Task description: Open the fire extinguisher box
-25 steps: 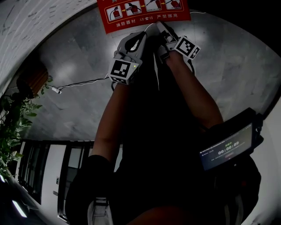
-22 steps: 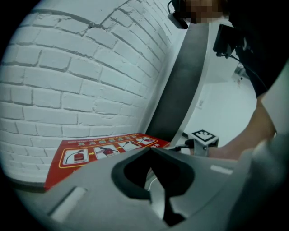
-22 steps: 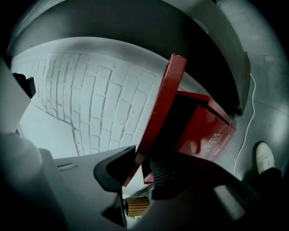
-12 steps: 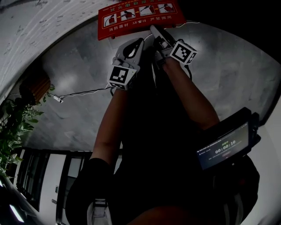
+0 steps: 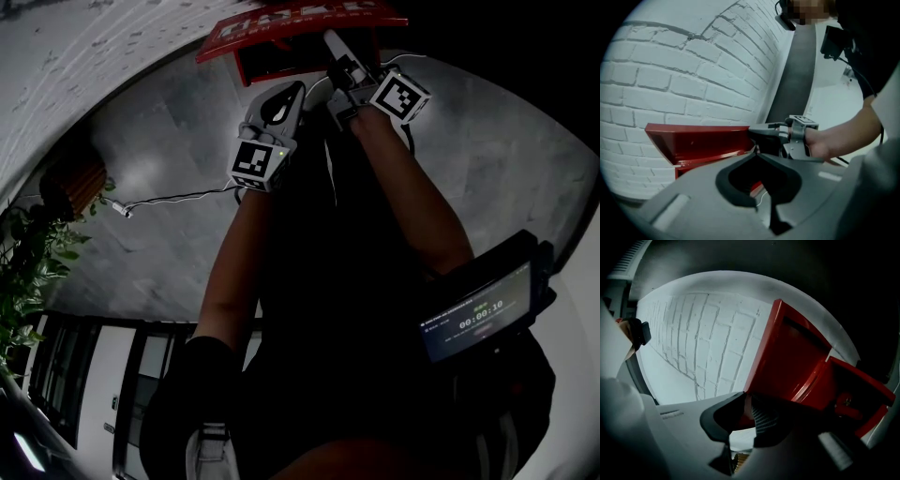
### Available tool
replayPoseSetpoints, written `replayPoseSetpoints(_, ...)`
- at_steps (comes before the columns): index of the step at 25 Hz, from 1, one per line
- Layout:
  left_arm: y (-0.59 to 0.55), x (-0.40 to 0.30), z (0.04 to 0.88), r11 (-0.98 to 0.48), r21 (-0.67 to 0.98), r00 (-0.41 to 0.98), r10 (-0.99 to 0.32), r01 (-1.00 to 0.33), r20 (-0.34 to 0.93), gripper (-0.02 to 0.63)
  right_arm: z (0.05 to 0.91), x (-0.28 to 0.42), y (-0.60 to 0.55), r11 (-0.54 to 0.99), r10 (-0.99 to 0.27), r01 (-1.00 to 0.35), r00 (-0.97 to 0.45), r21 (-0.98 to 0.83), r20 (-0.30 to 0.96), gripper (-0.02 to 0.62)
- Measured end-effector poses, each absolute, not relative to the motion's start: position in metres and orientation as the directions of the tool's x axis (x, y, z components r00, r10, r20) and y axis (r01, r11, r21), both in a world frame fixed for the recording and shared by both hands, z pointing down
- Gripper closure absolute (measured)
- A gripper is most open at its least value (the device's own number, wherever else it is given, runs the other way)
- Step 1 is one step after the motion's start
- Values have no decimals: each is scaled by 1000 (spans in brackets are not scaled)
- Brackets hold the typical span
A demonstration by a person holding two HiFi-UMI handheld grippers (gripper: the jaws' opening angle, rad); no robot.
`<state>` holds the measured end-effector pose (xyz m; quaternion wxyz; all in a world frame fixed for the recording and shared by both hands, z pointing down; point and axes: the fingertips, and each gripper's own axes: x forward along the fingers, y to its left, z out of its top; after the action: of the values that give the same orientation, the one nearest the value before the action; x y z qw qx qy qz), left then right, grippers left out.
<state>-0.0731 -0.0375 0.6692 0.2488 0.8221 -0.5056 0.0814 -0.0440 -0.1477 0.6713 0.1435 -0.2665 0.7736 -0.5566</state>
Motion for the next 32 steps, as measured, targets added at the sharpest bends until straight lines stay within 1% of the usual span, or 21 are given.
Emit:
replayPoseSetpoints(12,-46,-85,665,-342,325,453,-806,-882,380,604,655,-58,-191,269,-580,-234,-814,-934,37,549)
replayPoseSetpoints(17,-40,-85,664,-336,330,450,-808,-882,381,604,651,-60,-204,301,-576,-262,-816,-917,44,548)
replayPoseSetpoints(21,-37,-88,668,-318,331,436,-811,-888,391,604,657,-54,-216,305,-586,-324,-805,-895,92,557)
replayPoseSetpoints(25,-35,-92,667,-310,330,428,-816,-892,389,604,655,-49,-224,320,-594,-331,-800,-888,84,555)
replayPoseSetpoints(27,-37,-96,664,-307,331,424,-822,-892,380,604,656,-45,-225,329,-598,-360,-795,-873,103,557)
replayPoseSetpoints(29,-42,-102,657,-306,334,421,-831,-892,364,604,652,-44,-221,361,-590,-389,-799,-848,115,569)
replayPoseSetpoints(32,-45,-115,643,-325,323,428,-840,-889,333,604,637,-55,-206,472,-542,-402,-834,-785,101,585)
